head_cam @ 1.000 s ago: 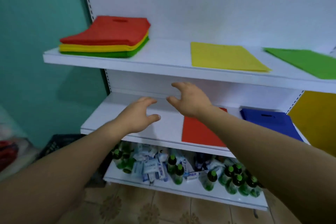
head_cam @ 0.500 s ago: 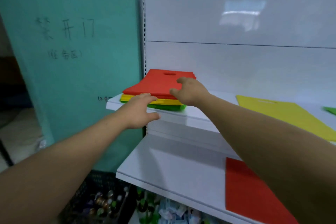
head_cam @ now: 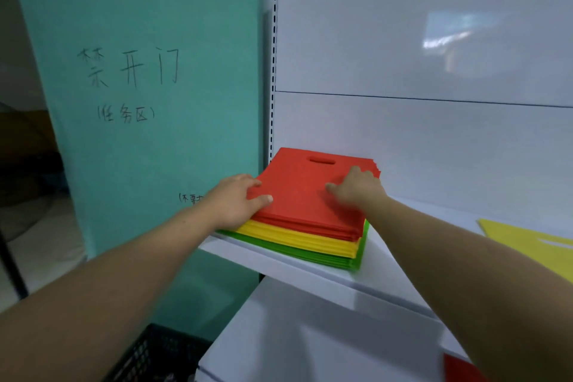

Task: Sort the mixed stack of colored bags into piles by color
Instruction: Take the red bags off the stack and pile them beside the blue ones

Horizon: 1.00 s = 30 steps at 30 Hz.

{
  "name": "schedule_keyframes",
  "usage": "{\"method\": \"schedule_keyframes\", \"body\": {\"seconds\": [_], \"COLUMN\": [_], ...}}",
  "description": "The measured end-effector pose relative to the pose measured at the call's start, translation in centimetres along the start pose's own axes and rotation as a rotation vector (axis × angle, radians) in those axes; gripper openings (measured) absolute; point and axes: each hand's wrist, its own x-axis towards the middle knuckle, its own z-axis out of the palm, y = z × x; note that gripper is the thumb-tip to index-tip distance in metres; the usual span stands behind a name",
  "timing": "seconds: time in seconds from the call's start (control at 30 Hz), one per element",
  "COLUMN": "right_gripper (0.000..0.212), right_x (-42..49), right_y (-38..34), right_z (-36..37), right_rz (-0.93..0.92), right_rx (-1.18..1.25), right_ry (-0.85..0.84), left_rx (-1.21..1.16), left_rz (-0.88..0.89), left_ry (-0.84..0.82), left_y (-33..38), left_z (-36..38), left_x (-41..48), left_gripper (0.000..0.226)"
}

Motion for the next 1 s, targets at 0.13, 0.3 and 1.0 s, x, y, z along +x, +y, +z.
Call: {"method": "schedule_keyframes", "body": {"seconds": [0.13,0.3,1.0], "right_gripper": [0.085,0.059,0.037], "right_x": [1.4,1.3,-17.3], "right_y": [1.2,1.6,-1.3], "right_z": [0.8,0.6,-6.7], "right_rz": [0.140,0.207,-0.087], "right_rx": [0.023,0.177,0.477], "right_ry": [-0.006,0.087,1.022], "left_rx": [-0.040,-0.093,-1.111], "left_rz": [-0.023,-0.020,0.292], "left_ry": [-0.134,-0.271,-0.168], "left_y": [-1.2,-2.4,-0.1], "left_z": [0.4,1.4,-2.0], "left_x": [2.9,4.2,0.2], "left_gripper": [0.062,0.066,0.057]}}
